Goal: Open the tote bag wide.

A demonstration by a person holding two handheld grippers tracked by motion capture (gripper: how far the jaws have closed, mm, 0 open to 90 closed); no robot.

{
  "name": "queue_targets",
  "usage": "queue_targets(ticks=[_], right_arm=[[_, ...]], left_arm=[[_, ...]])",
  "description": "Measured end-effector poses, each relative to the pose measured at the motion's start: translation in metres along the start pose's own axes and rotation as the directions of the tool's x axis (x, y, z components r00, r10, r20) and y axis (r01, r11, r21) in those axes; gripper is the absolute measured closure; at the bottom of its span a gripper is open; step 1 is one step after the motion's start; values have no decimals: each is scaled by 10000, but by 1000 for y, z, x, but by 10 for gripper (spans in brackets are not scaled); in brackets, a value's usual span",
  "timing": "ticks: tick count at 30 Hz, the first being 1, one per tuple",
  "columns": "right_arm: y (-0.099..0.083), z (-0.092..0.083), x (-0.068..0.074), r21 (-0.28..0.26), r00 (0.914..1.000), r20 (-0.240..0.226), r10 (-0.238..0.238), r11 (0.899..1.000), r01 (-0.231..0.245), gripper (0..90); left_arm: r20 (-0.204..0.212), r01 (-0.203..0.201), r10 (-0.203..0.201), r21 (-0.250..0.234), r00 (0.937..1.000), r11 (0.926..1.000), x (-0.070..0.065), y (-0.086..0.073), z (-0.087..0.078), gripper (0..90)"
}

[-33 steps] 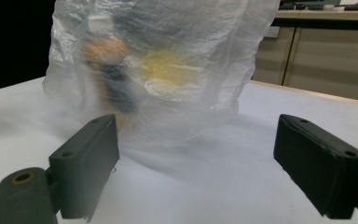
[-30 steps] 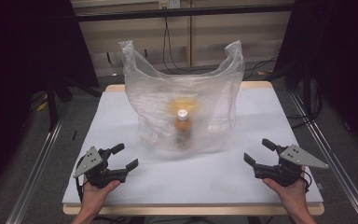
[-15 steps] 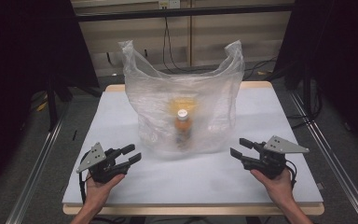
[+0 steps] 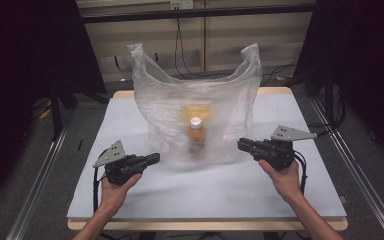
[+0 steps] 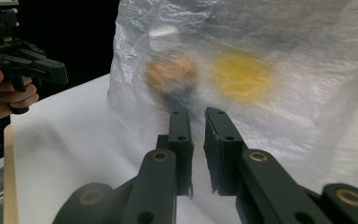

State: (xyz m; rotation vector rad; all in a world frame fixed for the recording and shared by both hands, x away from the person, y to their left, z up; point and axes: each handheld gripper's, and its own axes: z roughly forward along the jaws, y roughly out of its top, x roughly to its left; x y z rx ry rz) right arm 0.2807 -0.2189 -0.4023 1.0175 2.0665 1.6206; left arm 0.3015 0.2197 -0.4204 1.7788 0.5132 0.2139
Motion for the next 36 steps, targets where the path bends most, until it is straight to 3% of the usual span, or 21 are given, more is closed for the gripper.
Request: queue_targets(ticks=[3, 4, 7, 13, 17, 27, 31, 36], right_arm=[[4, 7, -2, 39, 9998, -183, -105, 9999, 106, 851], [9, 14, -3, 40, 9991, -398, -117, 9999, 119, 900], [17, 22, -5, 1, 9981, -600, -148, 9999, 148, 900], [38, 34, -5, -47, 9948, -937, -406, 9992, 404, 900], [57, 39, -6, -140, 9932, -1007, -585, 9983, 574, 900], [105, 55, -14, -180, 9868, -1374, -854, 9963, 837, 900], [120, 65, -20, -10, 9862, -1374, -921, 9957, 928, 900], [134, 71, -27, 29, 9885, -1300, -776, 9969, 787, 900]], left_arm=[[146, -92, 89, 189, 9999, 9998, 2, 8, 4, 900], [131, -335, 330, 391, 9994, 9987, 3, 15, 9, 900], [279, -356, 346, 372, 9990, 9987, 5, 22, 13, 900], [153, -431, 428, 251, 9990, 9988, 7, 40, 23, 900], [93, -427, 427, -67, 9990, 9991, 13, 56, 26, 900], [13, -504, 504, -215, 9987, 9985, 30, 89, 37, 900], [206, -407, 415, -343, 9989, 9986, 37, 103, 42, 900], [84, -847, 850, -337, 9963, 9958, 42, 125, 47, 900]])
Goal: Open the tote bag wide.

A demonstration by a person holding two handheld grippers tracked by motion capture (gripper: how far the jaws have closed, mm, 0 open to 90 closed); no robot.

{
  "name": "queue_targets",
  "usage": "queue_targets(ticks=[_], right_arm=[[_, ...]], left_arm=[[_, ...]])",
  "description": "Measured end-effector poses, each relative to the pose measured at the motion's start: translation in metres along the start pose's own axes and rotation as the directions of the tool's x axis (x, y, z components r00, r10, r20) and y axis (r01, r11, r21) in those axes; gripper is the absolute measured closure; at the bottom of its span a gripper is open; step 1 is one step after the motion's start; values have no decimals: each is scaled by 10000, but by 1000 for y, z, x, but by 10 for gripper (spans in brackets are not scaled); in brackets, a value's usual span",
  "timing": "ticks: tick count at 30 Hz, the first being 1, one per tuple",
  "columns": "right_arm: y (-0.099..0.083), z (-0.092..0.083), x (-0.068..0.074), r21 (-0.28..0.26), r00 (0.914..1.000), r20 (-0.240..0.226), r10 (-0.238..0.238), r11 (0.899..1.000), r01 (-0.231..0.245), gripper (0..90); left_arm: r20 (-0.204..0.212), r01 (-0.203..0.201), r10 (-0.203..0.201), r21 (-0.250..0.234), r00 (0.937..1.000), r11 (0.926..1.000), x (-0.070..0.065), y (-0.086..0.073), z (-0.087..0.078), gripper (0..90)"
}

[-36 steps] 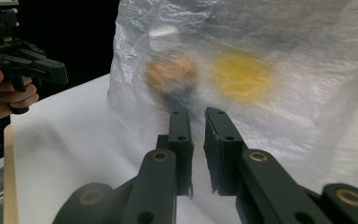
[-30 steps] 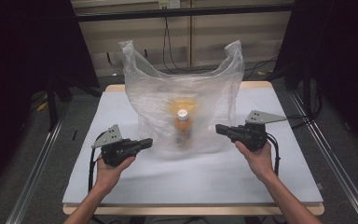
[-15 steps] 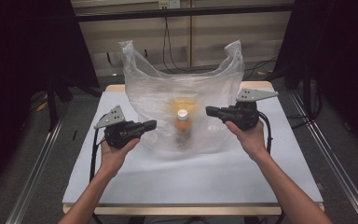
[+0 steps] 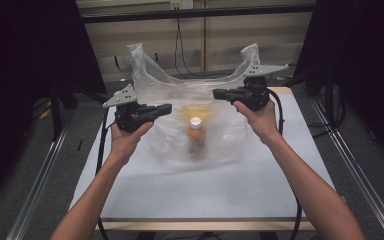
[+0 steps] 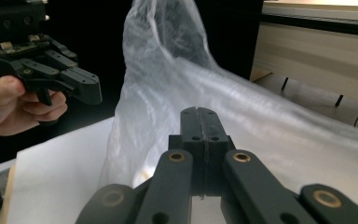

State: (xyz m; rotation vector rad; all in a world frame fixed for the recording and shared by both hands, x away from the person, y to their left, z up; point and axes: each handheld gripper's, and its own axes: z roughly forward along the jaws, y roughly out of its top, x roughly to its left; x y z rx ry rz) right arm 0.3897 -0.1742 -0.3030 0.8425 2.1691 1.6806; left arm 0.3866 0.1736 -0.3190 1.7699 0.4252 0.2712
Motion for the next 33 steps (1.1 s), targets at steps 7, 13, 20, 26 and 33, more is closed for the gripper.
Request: queue_targets(ticks=[7, 13, 20, 26, 33], right_arm=[[32, 8, -14, 114, 9994, 239, -238, 9997, 235, 900], [42, 32, -28, 864, 9974, 691, -211, 9961, 151, 900], [40, 58, -42, 1571, 9938, 1107, 77, 9873, -251, 900], [13, 74, -40, 2365, 9981, 578, 205, 9711, -336, 900], [-11, 63, -16, 2145, 9985, -424, 343, 9764, -244, 900]], left_arm=[[-55, -21, 21, -25, 10000, 10000, 15, 27, 17, 900], [7, 143, -142, -120, 9999, 9998, 23, 42, 26, 900], [24, 498, -498, -217, 9988, 9985, 32, 48, 41, 900], [88, 539, -539, -6, 9985, 9985, 29, 41, 51, 900], [131, 362, -365, 266, 9992, 9990, 15, 37, 59, 900]])
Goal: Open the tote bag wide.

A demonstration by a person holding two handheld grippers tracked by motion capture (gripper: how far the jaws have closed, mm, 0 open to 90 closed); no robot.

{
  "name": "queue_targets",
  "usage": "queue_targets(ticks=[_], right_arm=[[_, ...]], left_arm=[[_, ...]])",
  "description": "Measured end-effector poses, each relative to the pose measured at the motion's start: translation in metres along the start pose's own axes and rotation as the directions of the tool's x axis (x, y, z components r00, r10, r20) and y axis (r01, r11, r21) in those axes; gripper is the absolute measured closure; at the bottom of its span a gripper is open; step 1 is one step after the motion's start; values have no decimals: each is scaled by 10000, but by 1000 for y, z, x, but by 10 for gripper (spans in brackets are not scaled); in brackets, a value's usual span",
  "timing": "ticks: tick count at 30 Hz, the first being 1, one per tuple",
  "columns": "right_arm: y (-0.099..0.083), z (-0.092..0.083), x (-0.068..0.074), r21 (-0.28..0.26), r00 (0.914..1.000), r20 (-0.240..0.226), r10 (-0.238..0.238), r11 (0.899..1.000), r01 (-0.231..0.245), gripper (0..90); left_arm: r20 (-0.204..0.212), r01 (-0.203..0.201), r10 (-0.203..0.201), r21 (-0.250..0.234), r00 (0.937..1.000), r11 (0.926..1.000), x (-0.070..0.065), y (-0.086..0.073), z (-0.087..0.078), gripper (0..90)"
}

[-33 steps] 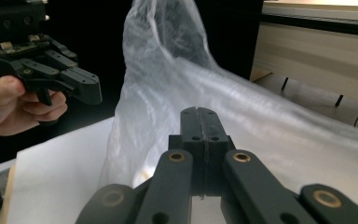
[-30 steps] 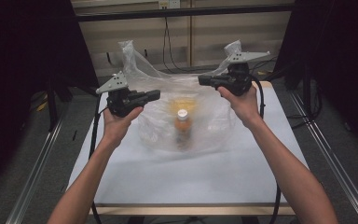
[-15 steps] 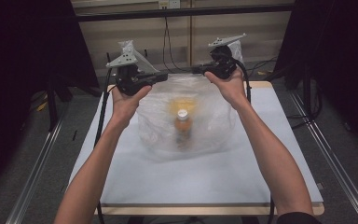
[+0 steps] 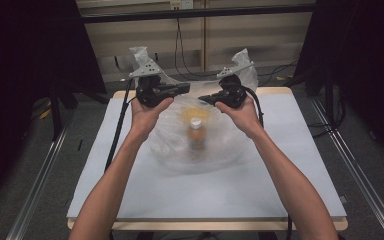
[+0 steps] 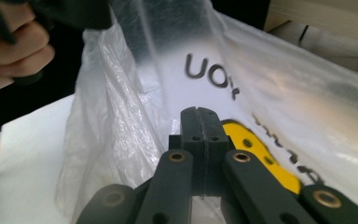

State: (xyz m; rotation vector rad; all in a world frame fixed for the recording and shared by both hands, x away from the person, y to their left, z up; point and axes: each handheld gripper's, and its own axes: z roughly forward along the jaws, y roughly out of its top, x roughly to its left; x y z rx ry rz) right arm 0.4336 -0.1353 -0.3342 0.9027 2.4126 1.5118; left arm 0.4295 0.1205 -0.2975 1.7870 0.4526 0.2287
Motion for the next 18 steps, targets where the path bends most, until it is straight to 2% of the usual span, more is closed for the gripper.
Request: queue_targets(ticks=[7, 9, 12, 18], right_arm=[[-12, -7, 20, -108, 9983, -484, -337, 9994, 332, 900], [-18, -10, 30, -142, 9964, -626, -569, 9983, 561, 900], [-21, -11, 34, -140, 9961, -601, -641, 9979, 633, 900], [-34, -11, 44, -236, 9943, -795, -711, 9973, 694, 900]], left_arm=[[232, -66, 66, 8, 9997, 10000, -12, -3, 8, 900], [304, -62, 60, 68, 9995, 10000, -15, -7, 9, 900], [230, -122, 116, 268, 9997, 9996, -16, -15, 10, 900], [275, 114, -126, 434, 9995, 9990, -14, -35, 9, 900]])
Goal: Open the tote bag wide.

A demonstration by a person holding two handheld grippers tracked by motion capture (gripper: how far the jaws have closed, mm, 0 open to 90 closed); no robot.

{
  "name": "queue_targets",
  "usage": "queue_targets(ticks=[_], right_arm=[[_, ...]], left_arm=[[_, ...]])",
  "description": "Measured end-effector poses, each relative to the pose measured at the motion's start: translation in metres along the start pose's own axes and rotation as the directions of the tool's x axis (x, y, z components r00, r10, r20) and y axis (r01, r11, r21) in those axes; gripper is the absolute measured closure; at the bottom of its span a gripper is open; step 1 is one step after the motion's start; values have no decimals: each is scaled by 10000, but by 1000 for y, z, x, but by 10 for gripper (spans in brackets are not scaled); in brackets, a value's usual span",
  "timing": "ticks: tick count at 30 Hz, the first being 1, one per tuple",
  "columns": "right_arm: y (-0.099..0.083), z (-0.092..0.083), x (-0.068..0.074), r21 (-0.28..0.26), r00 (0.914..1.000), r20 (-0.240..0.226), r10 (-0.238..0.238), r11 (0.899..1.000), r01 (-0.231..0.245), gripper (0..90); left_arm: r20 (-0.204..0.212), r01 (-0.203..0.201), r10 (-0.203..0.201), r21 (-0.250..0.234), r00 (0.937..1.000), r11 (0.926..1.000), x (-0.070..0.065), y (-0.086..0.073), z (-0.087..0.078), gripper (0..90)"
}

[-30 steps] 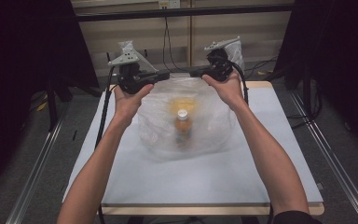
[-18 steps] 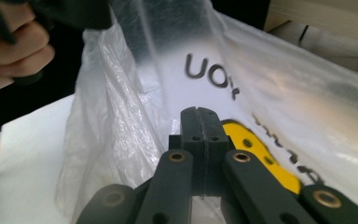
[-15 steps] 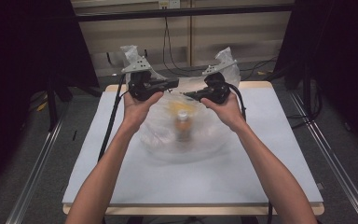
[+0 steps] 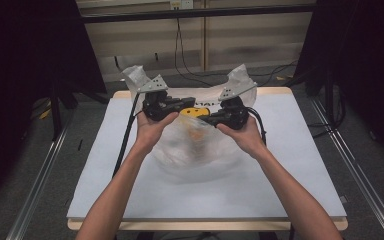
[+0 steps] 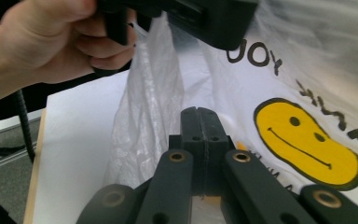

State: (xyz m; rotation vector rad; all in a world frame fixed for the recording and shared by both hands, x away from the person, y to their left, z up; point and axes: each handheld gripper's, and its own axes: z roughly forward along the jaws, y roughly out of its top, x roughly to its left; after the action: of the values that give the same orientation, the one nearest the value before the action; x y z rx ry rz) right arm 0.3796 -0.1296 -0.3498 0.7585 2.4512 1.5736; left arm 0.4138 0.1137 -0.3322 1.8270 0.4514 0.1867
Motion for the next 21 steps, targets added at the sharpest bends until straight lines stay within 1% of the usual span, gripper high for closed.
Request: queue_targets(ticks=[2, 3, 5, 6, 7, 8, 9, 11, 13, 14, 15, 17, 18, 19, 20, 21], right_arm=[[-4, 3, 3, 26, 10000, -53, -59, 10000, 59, 900], [-6, 4, 3, 18, 9999, -59, -107, 9999, 107, 900], [-8, 4, 3, -45, 9999, -69, -93, 9999, 93, 900], [-8, 2, 2, -203, 9999, -19, -117, 9997, 117, 900], [-7, 0, -1, -466, 10000, -83, -8, 9989, 4, 900], [-8, -3, -5, -550, 9998, 90, 174, 9983, -169, 900], [-9, -3, -7, -441, 9997, 203, 167, 9989, -158, 900], [-13, -2, -9, -342, 9995, 245, 223, 9992, -215, 900], [-16, -2, -10, -405, 9991, 299, 288, 9988, -276, 900], [-18, -3, -11, -470, 9989, 287, 367, 9983, -354, 900], [-24, -3, -14, -577, 9980, 313, 543, 9970, -525, 900], [-28, -2, -16, -442, 9968, 490, 639, 9971, -617, 900], [-30, -1, -17, -469, 9963, 529, 679, 9968, -654, 900], [-31, -1, -18, -487, 9961, 491, 730, 9963, -706, 900], [-32, -1, -18, -478, 9957, 582, 722, 9964, -694, 900], [-33, -1, -18, -473, 9954, 614, 732, 9964, -704, 900]], left_arm=[[-109, 99, -98, 105, 9999, 9999, 3, -7, 1, 900], [-104, 161, -160, 98, 9998, 9998, 4, -10, 1, 900], [-220, 252, -247, 232, 9995, 9994, 8, -15, 1, 900], [-289, 334, -325, 302, 9991, 9990, 10, -18, 1, 900], [-294, 415, -407, 269, 9987, 9988, 12, -20, 1, 900], [-341, 474, -464, 294, 9983, 9984, 14, -23, 0, 900], [-412, 509, -498, 252, 9979, 9984, 15, -25, -1, 900], [-349, 599, -589, 276, 9977, 9978, 17, -30, -2, 900], [-355, 649, -633, 458, 9974, 9968, 17, -35, -2, 900], [-520, 637, -612, 492, 9968, 9968, 17, -41, -1, 900], [-465, 713, -686, 580, 9966, 9958, 18, -44, -1, 900], [-561, 780, -739, 747, 9957, 9942, 19, -49, 1, 900], [-501, 871, -833, 788, 9953, 9931, 20, -52, 1, 900], [-553, 890, -845, 847, 9949, 9924, 22, -55, 1, 900], [-625, 933, -881, 868, 9941, 9918, 23, -58, 1, 900], [-539, 1019, -976, 828, 9938, 9913, 24, -61, 1, 900]])
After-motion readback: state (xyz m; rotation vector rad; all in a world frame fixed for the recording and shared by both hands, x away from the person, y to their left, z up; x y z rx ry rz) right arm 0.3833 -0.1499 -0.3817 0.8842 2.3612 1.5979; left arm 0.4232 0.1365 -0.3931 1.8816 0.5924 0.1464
